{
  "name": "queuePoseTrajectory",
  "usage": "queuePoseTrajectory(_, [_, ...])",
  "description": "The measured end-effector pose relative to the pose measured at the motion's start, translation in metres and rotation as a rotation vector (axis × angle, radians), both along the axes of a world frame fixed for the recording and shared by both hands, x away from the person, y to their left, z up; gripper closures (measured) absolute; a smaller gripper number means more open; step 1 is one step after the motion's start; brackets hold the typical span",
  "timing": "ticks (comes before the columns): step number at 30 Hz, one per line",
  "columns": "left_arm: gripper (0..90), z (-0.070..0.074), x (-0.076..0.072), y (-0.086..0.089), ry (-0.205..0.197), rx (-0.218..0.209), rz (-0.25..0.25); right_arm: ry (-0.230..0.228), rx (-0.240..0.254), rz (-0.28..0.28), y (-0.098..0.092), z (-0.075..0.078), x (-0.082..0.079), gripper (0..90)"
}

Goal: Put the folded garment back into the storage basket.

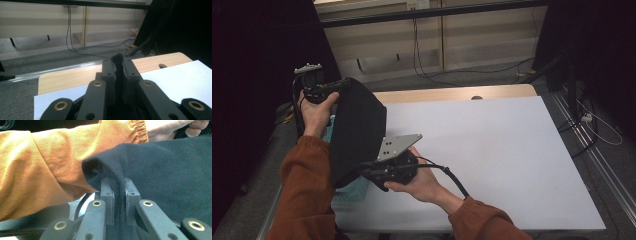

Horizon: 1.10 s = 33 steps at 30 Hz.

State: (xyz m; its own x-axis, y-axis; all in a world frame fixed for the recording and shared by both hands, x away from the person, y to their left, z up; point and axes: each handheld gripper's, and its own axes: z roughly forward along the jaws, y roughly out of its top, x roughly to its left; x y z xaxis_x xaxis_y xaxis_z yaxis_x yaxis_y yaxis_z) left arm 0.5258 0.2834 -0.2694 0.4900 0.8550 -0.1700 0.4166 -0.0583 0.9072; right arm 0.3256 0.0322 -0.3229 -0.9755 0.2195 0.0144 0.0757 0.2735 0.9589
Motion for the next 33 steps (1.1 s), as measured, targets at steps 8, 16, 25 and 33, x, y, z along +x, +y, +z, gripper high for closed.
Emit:
queuePoseTrajectory(8, [82.4, -0.005, 0.004, 0.008, 0.013, 0.028, 0.004, 0.003, -0.008, 0.004, 0.009, -0.002, 0.004, 82.0])
queuePoseTrajectory(16, [82.4, -0.015, 0.006, 0.02, 0.027, 0.029, 0.014, 0.013, -0.021, 0.011, 0.022, -0.01, 0.008, 82.0])
queuePoseTrajectory(25, [82.4, -0.029, 0.007, 0.035, 0.046, 0.056, 0.043, 0.022, -0.03, 0.017, 0.036, -0.019, 0.011, 82.0])
queuePoseTrajectory(33, [82.4, -0.036, 0.013, 0.038, 0.054, 0.062, 0.042, 0.026, -0.043, 0.011, 0.044, -0.024, 0.014, 82.1])
